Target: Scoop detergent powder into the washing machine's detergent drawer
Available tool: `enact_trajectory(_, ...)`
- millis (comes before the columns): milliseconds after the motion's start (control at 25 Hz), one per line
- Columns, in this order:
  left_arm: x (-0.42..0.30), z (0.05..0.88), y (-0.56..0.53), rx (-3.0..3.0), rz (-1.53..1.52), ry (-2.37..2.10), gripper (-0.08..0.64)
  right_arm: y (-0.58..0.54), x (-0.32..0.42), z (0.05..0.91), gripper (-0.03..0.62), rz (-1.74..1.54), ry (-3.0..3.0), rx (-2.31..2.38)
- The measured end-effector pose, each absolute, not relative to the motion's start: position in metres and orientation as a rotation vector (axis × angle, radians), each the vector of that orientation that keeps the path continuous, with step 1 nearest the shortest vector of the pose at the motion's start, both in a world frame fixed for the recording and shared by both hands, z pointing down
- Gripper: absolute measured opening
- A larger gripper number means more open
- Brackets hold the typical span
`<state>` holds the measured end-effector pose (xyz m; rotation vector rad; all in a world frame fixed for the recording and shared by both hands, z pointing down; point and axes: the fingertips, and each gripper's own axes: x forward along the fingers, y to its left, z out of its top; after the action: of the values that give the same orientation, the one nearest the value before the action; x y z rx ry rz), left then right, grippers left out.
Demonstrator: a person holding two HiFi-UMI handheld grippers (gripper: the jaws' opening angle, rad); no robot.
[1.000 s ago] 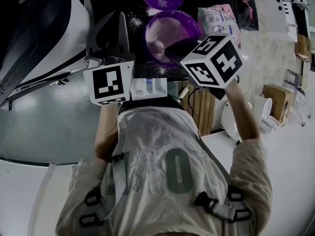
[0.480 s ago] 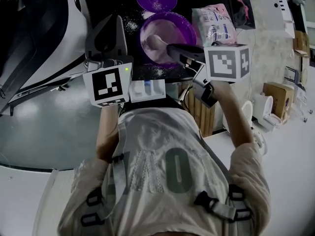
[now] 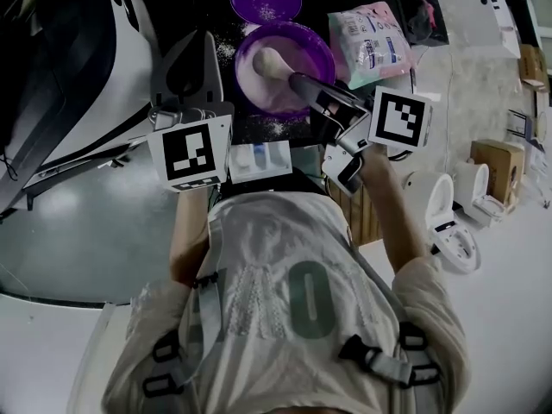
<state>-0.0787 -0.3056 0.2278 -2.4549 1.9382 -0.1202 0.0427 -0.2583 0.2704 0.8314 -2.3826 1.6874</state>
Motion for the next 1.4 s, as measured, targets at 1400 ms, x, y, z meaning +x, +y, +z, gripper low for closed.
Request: enact_trajectory(1400, -0.021, 0.243, -0.22, -2.679, -0.036, 1.642, 0.02, -0.184, 0.118, 0.266, 0.009, 2.547, -2.826, 1.541)
